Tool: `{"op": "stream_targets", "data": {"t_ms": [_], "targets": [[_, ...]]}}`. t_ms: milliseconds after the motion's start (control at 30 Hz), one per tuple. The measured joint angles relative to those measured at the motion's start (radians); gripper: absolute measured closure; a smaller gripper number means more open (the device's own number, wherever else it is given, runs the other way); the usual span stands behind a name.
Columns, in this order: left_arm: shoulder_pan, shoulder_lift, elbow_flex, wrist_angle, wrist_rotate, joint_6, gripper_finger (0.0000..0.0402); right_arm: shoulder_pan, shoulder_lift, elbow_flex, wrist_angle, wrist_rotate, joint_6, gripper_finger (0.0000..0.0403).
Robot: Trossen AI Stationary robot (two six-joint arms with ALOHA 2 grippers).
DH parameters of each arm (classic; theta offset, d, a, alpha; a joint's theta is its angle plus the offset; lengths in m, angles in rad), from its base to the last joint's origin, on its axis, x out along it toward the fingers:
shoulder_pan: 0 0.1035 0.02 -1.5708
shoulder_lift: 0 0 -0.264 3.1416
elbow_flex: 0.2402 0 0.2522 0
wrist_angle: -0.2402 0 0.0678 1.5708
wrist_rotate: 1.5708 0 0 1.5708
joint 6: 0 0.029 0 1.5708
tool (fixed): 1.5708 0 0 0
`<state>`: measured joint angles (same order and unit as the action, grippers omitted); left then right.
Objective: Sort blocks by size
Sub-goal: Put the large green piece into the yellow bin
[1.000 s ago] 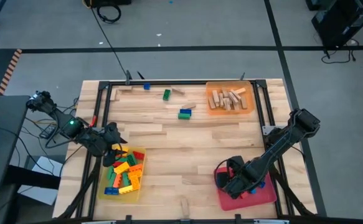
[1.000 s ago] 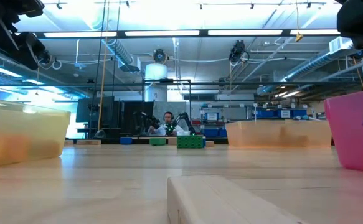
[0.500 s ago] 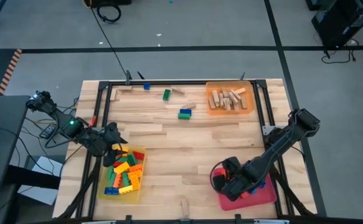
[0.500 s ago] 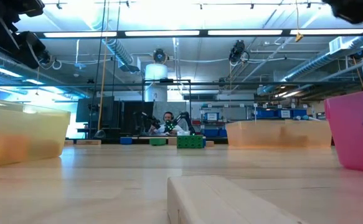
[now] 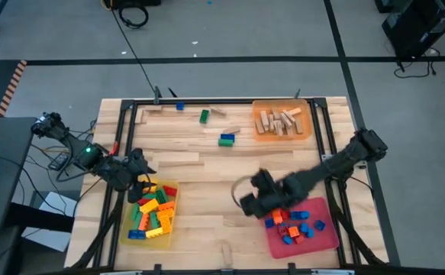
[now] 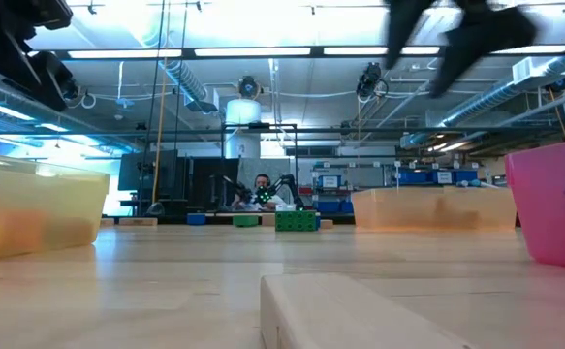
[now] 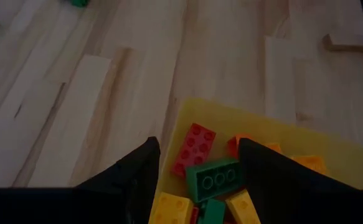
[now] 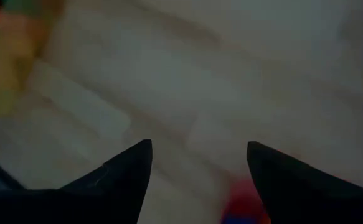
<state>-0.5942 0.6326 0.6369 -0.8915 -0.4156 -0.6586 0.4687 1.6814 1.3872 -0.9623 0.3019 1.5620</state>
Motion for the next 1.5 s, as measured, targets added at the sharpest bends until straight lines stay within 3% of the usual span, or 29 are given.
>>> {"op": "stream_targets", "data": {"t_ms": [300, 500, 667, 1100, 1233, 1500], "targets": [[0.092, -0.001, 0.000, 0.006, -0.001, 0.027, 0.0177, -0.328, 0.000, 0.021, 0.230, -0.102, -0.646, 0.0126], [0.180, -0.001, 0.000, 0.010, -0.001, 0.032, 0.0177, -0.549, 0.002, 0.021, 0.259, -0.261, -0.908, 0.0134], [0.258, -0.001, 0.000, 0.012, -0.002, 0.032, 0.0177, -0.665, 0.002, 0.021, 0.288, -0.331, -1.107, 0.0135], [0.418, -0.001, 0.000, 0.064, -0.006, 0.037, 0.0177, -0.794, 0.023, 0.023, 0.310, -0.359, -1.464, 0.0135], [0.457, 0.002, 0.000, 0.097, -0.006, 0.055, 0.0177, -0.800, 0.103, 0.030, 0.335, -0.405, -1.512, 0.0135], [0.490, 0.002, 0.000, 0.116, -0.005, 0.045, 0.0177, -0.789, 0.246, 0.094, 0.316, -0.397, -1.612, 0.0135]]}}
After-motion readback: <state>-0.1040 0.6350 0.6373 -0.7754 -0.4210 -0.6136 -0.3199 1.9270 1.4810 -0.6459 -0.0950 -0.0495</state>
